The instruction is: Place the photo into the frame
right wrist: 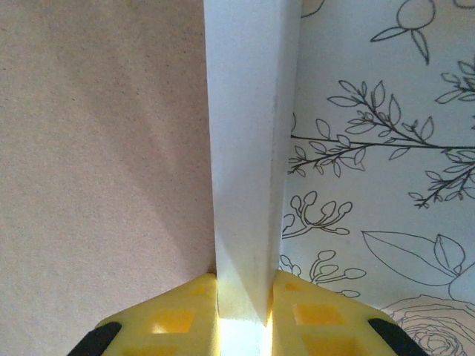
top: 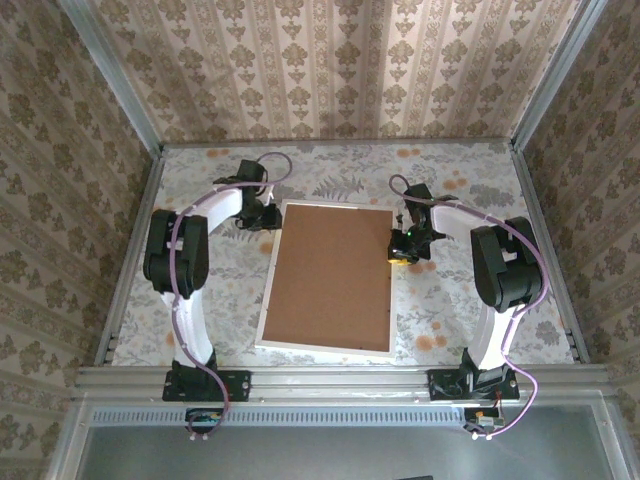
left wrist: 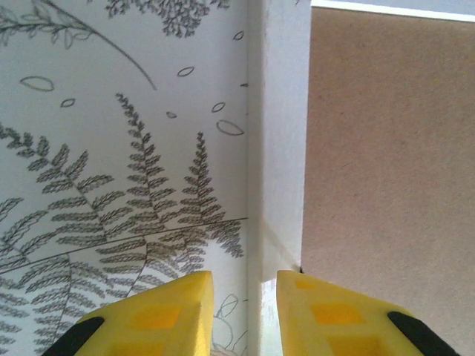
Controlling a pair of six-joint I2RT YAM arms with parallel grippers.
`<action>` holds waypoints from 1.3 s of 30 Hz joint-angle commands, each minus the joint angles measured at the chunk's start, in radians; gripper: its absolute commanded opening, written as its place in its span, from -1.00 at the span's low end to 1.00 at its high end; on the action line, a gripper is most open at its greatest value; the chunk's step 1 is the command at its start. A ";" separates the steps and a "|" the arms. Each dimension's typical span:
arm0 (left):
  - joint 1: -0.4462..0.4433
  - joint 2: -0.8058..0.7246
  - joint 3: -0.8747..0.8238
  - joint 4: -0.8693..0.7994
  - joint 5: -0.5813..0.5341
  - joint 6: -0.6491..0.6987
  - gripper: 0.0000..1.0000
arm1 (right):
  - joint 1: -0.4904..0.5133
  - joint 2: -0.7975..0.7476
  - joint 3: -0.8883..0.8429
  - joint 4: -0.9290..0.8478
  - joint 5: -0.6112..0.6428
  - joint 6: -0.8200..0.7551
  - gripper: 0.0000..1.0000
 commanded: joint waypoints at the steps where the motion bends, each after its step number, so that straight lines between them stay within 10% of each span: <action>1: 0.003 0.025 0.036 -0.018 0.035 0.018 -0.39 | 0.014 0.033 0.002 -0.014 0.036 -0.019 -0.58; 39: -0.194 0.067 -0.073 -0.041 -0.074 0.030 -0.25 | 0.063 0.042 0.002 0.032 0.006 0.048 -0.60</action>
